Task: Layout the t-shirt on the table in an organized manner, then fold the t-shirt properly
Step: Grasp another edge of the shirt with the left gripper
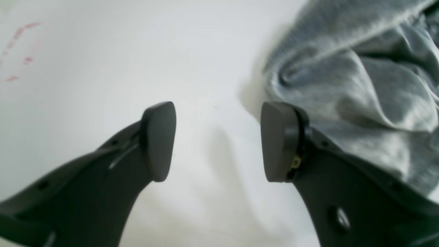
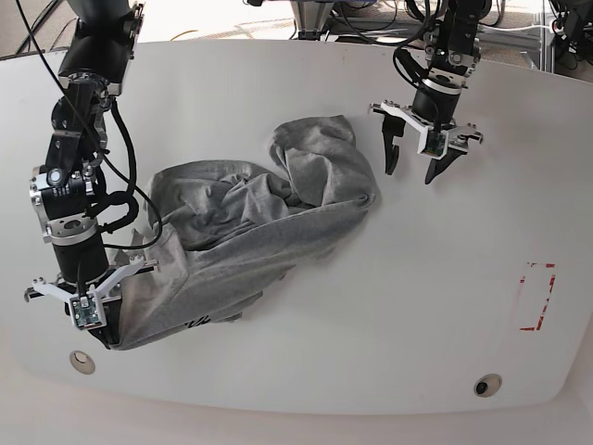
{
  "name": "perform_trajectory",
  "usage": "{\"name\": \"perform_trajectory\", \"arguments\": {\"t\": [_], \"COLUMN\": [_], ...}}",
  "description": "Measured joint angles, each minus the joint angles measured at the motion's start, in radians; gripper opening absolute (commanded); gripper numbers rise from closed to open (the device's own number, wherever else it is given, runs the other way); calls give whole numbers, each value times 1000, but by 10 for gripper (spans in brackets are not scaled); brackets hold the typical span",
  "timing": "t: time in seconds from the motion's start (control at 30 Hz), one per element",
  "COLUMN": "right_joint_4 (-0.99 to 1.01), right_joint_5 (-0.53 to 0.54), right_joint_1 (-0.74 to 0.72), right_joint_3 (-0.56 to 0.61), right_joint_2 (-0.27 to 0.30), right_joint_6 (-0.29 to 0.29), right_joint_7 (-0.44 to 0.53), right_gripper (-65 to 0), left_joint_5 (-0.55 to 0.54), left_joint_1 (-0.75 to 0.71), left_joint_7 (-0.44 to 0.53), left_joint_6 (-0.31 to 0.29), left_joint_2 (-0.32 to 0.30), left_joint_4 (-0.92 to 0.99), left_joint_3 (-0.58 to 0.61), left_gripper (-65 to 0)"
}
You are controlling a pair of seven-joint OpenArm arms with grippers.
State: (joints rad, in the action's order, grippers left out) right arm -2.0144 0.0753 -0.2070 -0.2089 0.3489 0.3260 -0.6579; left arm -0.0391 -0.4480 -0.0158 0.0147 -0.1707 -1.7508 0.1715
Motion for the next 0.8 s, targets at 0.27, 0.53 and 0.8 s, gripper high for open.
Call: {"name": "perform_trajectory", "arguments": {"t": [0.27,0.53,0.8], "right_joint_4": [0,3,22], "right_joint_5": [0,1,0], "right_joint_1": [-9,-8,-18], "right_joint_3": [0,1,1], "right_joint_2": [0,-3,14], "right_joint_6": [1,2,5], "right_joint_7": [-30,-27,-31], "right_gripper": [-650,-650,-650], "left_joint_5": [-135,-150,-150], "left_joint_1": [11,-54,-112], "left_joint_7": [-30,-51,-55], "left_joint_6": [-4,4,1], "left_joint_2": [21,11,14], "left_joint_4": [0,0,0], "left_joint_3": [103,180,193], "left_gripper": [-278,-278,-278]}}
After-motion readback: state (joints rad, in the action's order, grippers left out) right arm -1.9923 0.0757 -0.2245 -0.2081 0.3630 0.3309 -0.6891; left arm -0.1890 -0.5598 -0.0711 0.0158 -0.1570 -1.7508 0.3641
